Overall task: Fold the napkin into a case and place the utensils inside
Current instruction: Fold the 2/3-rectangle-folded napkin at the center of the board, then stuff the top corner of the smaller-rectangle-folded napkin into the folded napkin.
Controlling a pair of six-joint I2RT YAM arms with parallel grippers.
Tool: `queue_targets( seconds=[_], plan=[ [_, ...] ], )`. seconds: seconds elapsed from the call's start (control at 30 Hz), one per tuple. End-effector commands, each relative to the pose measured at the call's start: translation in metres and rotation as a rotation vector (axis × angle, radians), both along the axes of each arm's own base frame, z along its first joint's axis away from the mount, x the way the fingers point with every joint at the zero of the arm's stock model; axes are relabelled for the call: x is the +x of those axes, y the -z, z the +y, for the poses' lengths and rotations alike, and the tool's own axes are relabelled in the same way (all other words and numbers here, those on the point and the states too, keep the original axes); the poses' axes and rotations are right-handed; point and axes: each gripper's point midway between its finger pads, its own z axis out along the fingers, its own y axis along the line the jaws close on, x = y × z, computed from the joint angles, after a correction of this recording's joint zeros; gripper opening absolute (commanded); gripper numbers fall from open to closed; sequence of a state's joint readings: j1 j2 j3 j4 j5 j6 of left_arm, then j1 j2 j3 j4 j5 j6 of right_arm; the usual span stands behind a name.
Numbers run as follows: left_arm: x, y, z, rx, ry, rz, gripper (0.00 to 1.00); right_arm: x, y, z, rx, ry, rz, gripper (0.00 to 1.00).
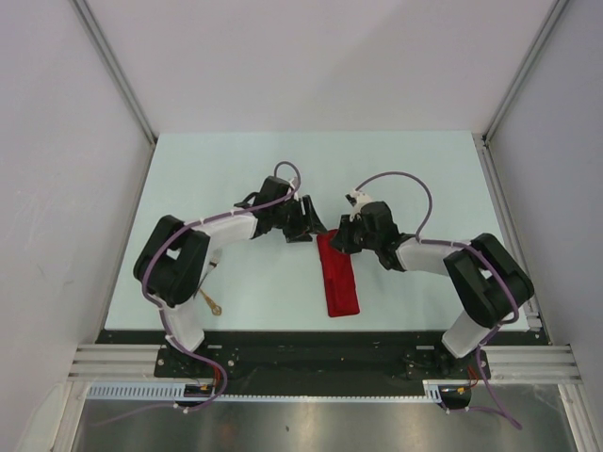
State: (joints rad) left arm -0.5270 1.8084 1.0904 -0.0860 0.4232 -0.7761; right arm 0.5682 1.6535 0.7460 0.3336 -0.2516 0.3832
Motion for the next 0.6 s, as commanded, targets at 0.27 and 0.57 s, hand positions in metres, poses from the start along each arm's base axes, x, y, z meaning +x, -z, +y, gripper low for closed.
queue_targets(
  seconds=[0.27, 0.57],
  plan=[
    [0.017, -0.008, -0.021, 0.073, 0.078, -0.064, 0.61, -0.013, -0.034, -0.056, -0.024, 0.171, -0.061, 0.46],
    [0.019, 0.004, -0.029, 0.151, 0.088, -0.068, 0.54, -0.019, -0.034, -0.061, 0.005, 0.159, -0.054, 0.36]
  ],
)
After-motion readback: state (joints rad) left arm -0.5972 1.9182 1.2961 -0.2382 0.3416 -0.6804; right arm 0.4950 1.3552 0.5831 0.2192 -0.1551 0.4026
